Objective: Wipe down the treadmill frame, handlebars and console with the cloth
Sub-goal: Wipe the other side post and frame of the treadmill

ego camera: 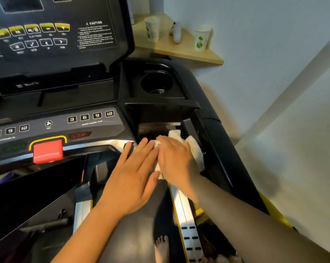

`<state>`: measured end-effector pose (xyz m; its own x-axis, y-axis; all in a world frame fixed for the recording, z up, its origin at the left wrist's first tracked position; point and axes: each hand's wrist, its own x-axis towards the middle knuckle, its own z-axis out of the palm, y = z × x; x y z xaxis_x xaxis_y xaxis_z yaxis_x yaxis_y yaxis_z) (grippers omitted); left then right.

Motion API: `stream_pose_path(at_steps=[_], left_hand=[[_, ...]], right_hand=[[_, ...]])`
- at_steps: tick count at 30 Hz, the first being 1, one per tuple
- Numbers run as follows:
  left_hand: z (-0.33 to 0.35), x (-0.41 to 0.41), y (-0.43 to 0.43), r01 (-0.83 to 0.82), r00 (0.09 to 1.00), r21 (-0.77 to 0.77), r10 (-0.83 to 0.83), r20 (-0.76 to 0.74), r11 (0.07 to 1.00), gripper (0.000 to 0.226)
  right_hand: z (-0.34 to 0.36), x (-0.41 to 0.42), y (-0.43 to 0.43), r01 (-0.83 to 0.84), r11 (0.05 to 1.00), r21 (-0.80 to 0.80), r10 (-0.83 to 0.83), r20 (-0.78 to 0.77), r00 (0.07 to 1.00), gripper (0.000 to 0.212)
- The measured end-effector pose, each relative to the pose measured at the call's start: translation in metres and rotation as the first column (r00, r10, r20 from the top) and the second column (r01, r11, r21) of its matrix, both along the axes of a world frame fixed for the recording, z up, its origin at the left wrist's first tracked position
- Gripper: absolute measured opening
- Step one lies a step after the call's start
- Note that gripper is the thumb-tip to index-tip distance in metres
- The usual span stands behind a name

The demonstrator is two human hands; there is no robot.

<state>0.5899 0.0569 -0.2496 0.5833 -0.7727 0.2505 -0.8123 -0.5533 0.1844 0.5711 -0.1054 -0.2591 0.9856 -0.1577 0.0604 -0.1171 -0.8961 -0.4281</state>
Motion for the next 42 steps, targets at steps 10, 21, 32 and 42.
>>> stream_pose_path(at_steps=[10, 21, 32, 42], left_hand=[[0.008, 0.019, 0.004, -0.140, 0.990, 0.073, 0.141, -0.004, 0.987, 0.064], [0.018, 0.015, 0.028, -0.185, 0.982, -0.048, 0.182, -0.052, 0.982, 0.068], [0.012, 0.026, -0.014, -0.047, 0.999, 0.065, 0.048, -0.018, 0.997, 0.066], [0.014, 0.024, -0.014, -0.067, 0.993, -0.051, 0.061, -0.102, 0.996, 0.077]], right_hand=[[-0.024, -0.045, -0.020, -0.313, 0.937, -0.156, 0.348, 0.346, 0.871, 0.037], [0.013, -0.002, 0.029, -0.099, 0.988, -0.118, 0.111, 0.102, 0.989, 0.064], [0.012, -0.013, -0.023, -0.128, 0.939, -0.321, 0.064, -0.203, 0.977, 0.061], [0.012, -0.031, -0.027, -0.050, 0.969, -0.243, 0.000, -0.199, 0.980, 0.076]])
